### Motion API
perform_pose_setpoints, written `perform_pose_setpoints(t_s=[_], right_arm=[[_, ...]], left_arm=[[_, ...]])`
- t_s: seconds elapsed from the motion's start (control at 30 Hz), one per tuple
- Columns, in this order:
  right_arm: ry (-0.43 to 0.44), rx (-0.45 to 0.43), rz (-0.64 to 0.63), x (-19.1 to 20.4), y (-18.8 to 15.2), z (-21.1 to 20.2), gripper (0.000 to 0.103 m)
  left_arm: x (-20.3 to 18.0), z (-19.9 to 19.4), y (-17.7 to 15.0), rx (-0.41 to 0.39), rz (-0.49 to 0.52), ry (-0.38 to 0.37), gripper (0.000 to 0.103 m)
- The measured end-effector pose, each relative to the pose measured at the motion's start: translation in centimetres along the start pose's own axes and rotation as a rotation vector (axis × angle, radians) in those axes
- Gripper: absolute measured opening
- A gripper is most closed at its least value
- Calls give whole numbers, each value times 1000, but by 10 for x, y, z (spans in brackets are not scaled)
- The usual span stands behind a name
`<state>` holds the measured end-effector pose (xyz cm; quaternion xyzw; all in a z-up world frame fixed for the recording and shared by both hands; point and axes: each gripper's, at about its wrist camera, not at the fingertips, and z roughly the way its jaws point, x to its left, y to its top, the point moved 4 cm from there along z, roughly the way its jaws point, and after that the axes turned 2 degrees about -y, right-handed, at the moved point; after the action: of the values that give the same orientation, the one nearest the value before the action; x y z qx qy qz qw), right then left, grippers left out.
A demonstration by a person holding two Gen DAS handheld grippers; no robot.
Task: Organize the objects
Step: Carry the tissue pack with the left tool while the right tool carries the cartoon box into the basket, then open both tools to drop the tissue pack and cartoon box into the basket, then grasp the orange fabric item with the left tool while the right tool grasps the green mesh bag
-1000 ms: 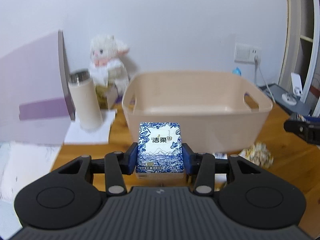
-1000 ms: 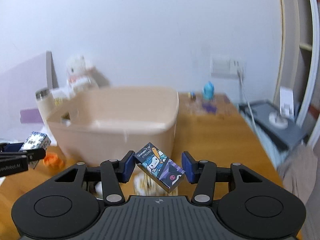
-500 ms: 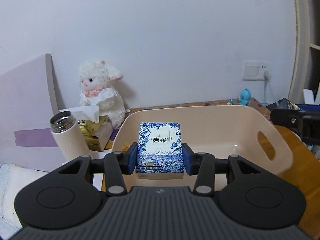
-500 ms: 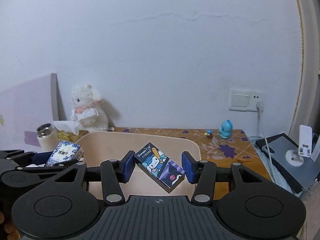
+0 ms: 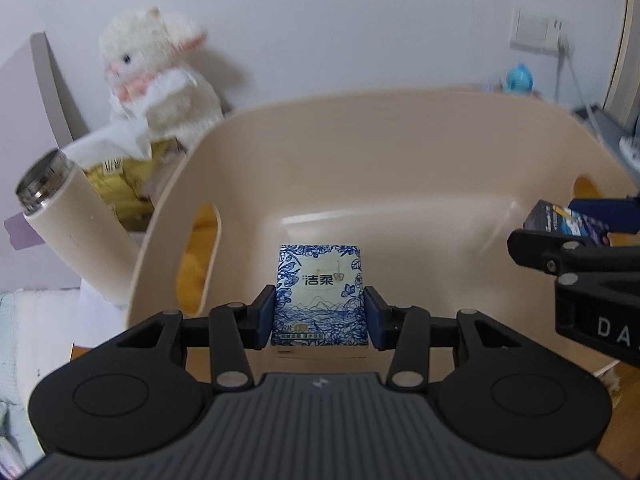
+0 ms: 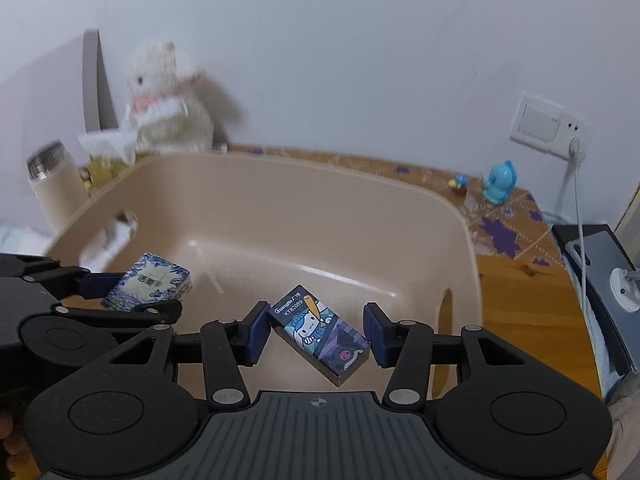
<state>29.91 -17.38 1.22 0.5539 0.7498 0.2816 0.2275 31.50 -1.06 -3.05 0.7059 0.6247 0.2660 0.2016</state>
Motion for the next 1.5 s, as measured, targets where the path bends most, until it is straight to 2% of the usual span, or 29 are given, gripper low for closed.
perform_pose_setpoints(t_s=[0.1,0.2,0.23,0.27,0.3,0.43,0.5,0.57,0.8,1.0,1.2,1.5], right_arm=[[0,45,-8,2,-4,10,48],[-13,46,-1,2,-7,10,60],[-13,40,5,1,-7,8,63],[-5,30,8,2,-6,5,65],[1,20,12,2,-6,1,68],[-17,-38,23,-3,-1,-24,84],[-14,-68,27,-5,-1,-37,96],[-29,-98,26,-8,-1,-51,100],[-23,-148,45,-19,-16,-96,103],[-45,-139,28,-17,-45,-110,103],[-25,-92,45,-9,-80,-107,103],[-9,-4,45,7,-133,-89,103]], left_arm=[[2,4,-1,31,-2,0,48],[1,3,0,21,23,10,51],[1,2,-1,17,25,10,56],[2,0,0,13,23,11,65],[3,-3,0,2,14,10,68],[6,-21,3,-34,-8,-5,74],[7,-35,4,-67,-5,7,77],[10,-47,6,-93,-8,10,78],[21,-88,-8,-153,-38,10,83],[36,-108,-36,-173,-46,21,87],[50,-104,-69,-156,3,55,90],[72,-81,-116,-163,66,46,90]])
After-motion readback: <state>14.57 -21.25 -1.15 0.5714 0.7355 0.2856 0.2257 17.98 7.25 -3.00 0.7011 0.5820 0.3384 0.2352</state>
